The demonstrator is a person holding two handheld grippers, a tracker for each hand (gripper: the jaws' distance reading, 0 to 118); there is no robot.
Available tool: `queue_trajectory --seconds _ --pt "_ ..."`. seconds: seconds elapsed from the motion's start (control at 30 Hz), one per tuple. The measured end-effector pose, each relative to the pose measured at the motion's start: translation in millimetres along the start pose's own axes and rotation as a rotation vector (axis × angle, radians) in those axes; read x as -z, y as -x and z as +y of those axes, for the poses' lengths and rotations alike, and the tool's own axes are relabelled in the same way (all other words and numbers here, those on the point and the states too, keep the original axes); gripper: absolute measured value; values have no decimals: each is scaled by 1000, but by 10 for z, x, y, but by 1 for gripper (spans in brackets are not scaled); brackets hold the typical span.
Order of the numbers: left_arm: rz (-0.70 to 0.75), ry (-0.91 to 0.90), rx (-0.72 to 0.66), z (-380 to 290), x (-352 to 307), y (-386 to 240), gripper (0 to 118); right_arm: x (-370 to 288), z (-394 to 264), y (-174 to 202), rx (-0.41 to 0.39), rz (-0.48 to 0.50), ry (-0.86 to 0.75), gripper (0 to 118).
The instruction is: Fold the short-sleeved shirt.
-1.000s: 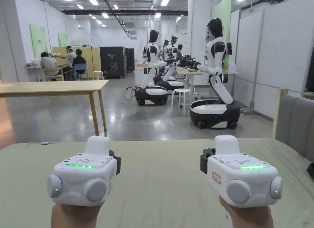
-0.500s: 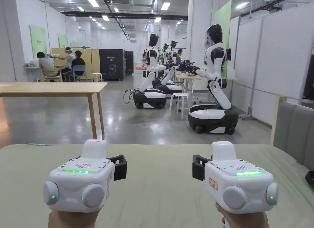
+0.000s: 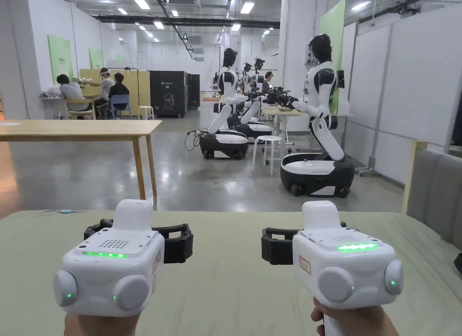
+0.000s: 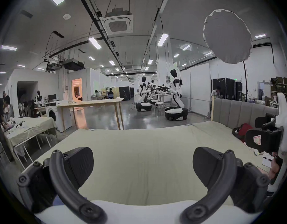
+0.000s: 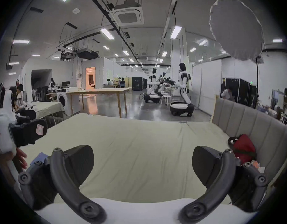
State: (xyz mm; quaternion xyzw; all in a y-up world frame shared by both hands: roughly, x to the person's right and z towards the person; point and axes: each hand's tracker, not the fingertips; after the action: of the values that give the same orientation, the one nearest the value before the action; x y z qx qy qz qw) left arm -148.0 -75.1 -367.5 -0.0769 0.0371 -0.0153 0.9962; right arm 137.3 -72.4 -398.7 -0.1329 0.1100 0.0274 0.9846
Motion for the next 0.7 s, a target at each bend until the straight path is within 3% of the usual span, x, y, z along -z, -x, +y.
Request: queue_trajectory --seconds 0.27,0.43,0.7 --pt "0 -3 -12 6 -41 13 118 -192 211 66 62 -81 -36 118" --pt "4 -8 -23 25 -52 35 118 -230 244 34 86 -76 -45 118" --pt "13 -13 -21 30 -63 9 118 -229 168 50 58 -79 -64 118"
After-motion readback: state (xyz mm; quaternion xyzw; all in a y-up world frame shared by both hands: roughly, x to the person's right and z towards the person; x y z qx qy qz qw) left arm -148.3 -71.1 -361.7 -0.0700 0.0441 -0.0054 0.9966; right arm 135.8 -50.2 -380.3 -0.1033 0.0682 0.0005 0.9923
